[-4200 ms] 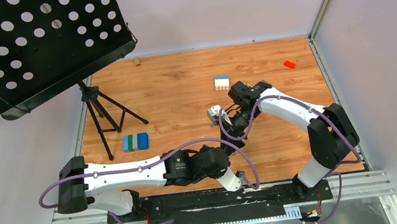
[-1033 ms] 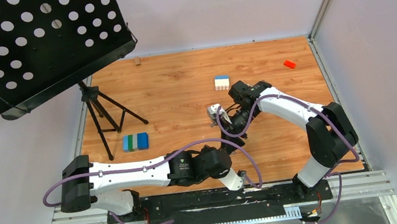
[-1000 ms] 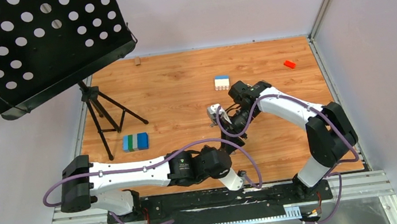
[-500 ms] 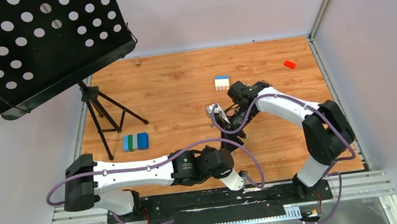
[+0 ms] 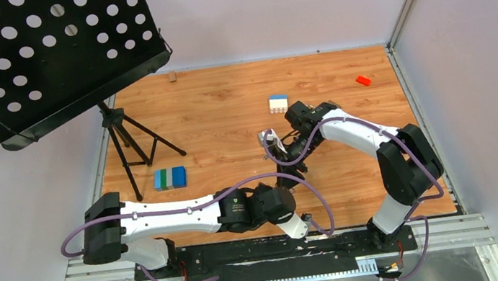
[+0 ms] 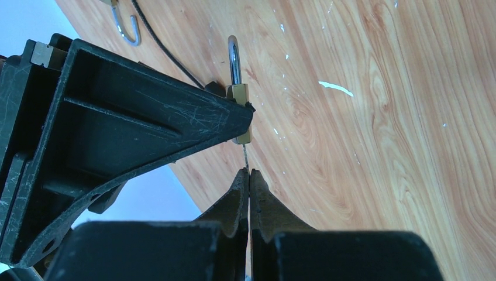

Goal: Unlock with the key

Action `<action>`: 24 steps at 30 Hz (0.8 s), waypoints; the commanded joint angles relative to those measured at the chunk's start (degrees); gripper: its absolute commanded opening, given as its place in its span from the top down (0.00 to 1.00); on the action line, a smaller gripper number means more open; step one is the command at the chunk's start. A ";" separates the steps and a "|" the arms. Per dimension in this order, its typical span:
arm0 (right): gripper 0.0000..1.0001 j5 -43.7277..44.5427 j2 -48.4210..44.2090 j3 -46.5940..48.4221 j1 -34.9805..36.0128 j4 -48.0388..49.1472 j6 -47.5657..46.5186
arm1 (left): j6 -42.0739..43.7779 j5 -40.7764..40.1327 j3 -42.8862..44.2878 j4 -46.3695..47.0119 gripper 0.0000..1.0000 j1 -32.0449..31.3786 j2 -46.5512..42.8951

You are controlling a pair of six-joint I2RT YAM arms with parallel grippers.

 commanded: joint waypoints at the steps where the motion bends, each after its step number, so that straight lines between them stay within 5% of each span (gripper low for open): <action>1: 1.00 -5.13 -2.74 0.74 -0.08 2.63 -2.38 | -1.06 2.47 0.44 4.65 1.00 -0.96 -1.64; 24: 1.00 -9.35 -7.79 -3.35 0.19 -3.23 -18.72 | 1.79 6.02 -5.11 13.56 1.00 -0.89 -5.22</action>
